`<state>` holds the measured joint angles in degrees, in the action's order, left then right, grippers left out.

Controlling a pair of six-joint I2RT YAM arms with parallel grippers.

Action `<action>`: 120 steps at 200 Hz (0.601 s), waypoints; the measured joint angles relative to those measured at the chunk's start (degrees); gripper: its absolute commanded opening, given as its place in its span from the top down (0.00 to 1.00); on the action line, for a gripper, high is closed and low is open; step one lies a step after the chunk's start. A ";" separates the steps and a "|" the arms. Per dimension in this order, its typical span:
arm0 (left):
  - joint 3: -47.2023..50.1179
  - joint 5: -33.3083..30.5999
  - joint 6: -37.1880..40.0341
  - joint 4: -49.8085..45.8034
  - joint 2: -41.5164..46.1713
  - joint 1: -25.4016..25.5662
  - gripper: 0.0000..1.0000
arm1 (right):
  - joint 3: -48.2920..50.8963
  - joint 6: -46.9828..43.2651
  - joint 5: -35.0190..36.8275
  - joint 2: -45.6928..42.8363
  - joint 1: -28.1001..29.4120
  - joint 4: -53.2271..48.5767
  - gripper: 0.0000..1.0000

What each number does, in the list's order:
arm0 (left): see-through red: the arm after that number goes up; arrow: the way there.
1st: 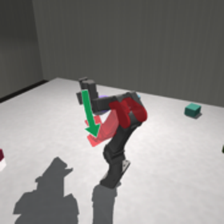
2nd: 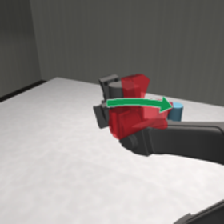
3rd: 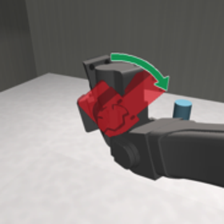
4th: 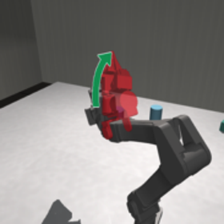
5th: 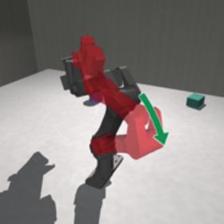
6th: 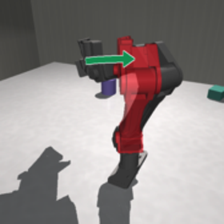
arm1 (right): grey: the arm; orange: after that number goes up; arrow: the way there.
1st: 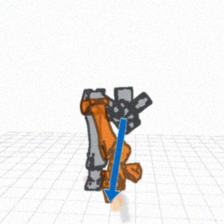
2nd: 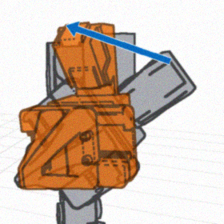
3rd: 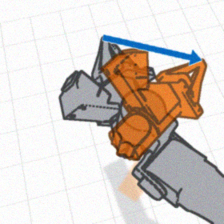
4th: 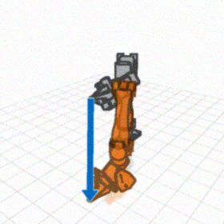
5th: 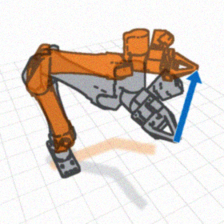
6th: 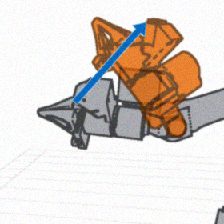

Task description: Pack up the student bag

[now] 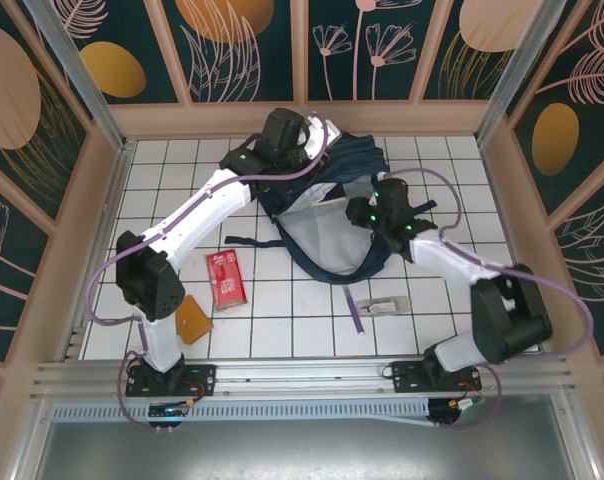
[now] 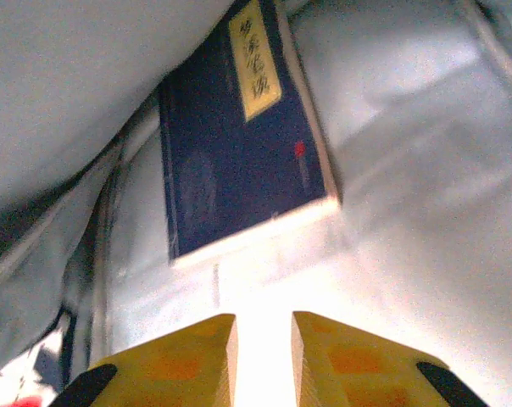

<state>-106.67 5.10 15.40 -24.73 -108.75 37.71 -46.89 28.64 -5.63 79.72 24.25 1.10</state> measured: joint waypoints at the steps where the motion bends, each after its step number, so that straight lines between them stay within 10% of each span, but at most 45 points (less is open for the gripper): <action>1: -0.04 0.20 0.00 0.00 -0.17 0.00 0.96 | 0.13 0.00 -0.13 -0.26 -0.04 -0.24 0.76; 40: -1.01 7.89 -1.18 -0.11 -4.61 0.02 0.54 | 3.74 -1.84 -2.73 -10.29 -6.49 -14.80 0.74; 76: -1.25 11.28 -5.51 -0.46 -5.03 -2.03 0.42 | 3.48 -4.35 -6.45 -13.14 -11.17 -21.90 0.78; 120: 2.69 12.15 -8.39 -0.09 -3.50 -11.82 0.33 | -1.38 -5.84 -10.40 -6.38 -3.04 -25.33 0.78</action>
<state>-103.98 17.26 7.01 -24.82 -112.25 25.89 -48.27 22.81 -16.03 73.34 21.21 -24.23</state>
